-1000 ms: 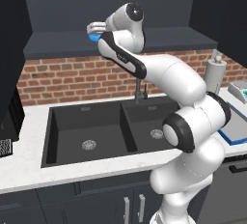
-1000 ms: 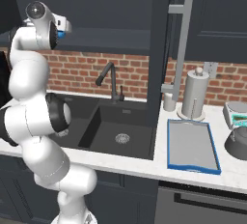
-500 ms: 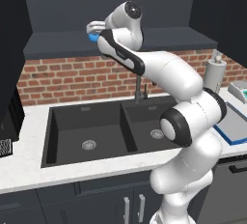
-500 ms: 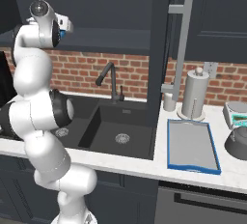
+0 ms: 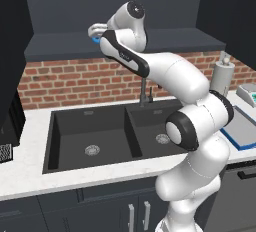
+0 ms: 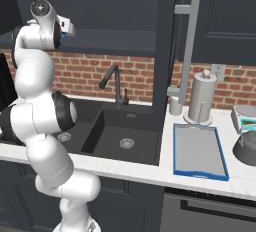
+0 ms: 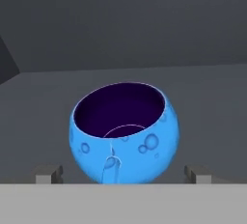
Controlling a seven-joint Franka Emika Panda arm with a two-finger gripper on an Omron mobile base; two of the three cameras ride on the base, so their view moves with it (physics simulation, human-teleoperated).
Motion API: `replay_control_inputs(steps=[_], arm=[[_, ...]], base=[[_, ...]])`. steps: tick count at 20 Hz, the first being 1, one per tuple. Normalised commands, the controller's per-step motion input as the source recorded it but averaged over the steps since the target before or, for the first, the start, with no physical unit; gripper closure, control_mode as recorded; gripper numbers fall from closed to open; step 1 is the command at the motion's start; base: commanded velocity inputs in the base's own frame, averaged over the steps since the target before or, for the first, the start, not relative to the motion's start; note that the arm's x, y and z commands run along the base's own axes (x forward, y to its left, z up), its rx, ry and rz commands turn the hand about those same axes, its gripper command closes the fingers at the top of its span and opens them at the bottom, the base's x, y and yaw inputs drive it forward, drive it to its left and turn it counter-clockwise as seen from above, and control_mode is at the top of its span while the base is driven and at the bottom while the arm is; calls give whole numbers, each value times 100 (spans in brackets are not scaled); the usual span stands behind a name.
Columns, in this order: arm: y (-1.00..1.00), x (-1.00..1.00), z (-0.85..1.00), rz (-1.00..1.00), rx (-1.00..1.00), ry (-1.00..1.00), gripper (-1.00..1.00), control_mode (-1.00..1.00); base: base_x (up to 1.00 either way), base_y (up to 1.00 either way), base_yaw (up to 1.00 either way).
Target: Pick the kettle from the counter and place it on the tray. Then pick the mug from the cabinet and place it on the tray. Then close the cabinet doors.
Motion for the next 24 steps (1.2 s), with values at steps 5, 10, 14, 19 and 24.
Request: replay_control_inputs(steps=[5, 10, 14, 19, 24], arm=[[3, 1, -5, 0, 0, 4, -100, -100], [12, 2, -3, 0, 0, 3, -100, -100], [1, 0, 0, 0, 0, 0, -100, -100], [-1, 0, 0, 0, 0, 0, 100, -100], [-7, 0, 0, 0, 0, 0, 100, -100]], base=[[0, 0, 0], [0, 0, 0], [0, 0, 0], [0, 0, 0], [0, 0, 0]])
